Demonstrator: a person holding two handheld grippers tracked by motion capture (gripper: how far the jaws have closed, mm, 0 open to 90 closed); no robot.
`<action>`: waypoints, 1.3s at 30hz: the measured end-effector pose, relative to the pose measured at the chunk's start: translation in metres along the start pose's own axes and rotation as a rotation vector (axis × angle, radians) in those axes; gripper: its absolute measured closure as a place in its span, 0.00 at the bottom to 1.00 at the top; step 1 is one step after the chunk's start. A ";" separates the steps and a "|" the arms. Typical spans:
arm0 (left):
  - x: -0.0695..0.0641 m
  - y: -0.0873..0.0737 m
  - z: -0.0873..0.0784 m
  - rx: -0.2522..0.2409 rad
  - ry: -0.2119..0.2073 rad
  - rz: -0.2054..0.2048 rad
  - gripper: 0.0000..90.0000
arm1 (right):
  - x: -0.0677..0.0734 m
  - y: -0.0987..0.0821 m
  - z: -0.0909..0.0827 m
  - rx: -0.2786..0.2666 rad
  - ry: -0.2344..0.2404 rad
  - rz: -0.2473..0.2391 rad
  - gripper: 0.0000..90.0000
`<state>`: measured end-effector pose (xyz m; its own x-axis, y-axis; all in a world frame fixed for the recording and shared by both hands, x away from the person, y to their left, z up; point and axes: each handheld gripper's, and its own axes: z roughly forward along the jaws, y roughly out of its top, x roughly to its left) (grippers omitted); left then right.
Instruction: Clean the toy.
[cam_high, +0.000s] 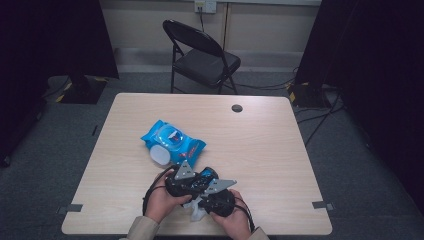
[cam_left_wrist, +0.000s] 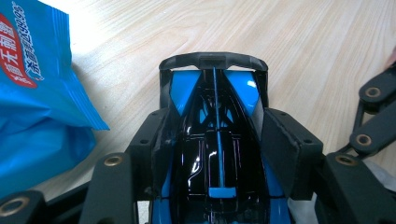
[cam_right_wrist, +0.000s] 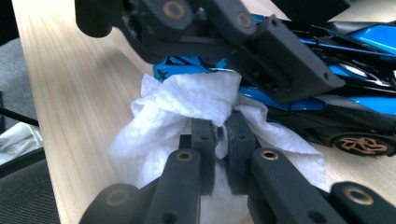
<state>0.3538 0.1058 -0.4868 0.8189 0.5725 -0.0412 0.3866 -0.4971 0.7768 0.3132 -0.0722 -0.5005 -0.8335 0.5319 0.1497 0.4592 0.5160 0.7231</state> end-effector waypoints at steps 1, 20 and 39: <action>0.000 0.000 0.000 0.000 0.001 0.001 0.49 | 0.001 0.000 0.000 0.001 0.001 -0.003 0.94; -0.001 -0.002 0.000 -0.016 0.006 -0.001 0.49 | 0.027 0.004 0.013 -0.011 0.103 -0.044 0.94; -0.001 -0.001 0.000 -0.008 0.006 -0.001 0.49 | -0.010 0.002 -0.040 -0.083 0.056 0.003 0.95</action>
<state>0.3526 0.1058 -0.4874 0.8161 0.5766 -0.0381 0.3837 -0.4915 0.7818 0.3095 -0.1035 -0.4735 -0.8491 0.4938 0.1877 0.4366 0.4558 0.7757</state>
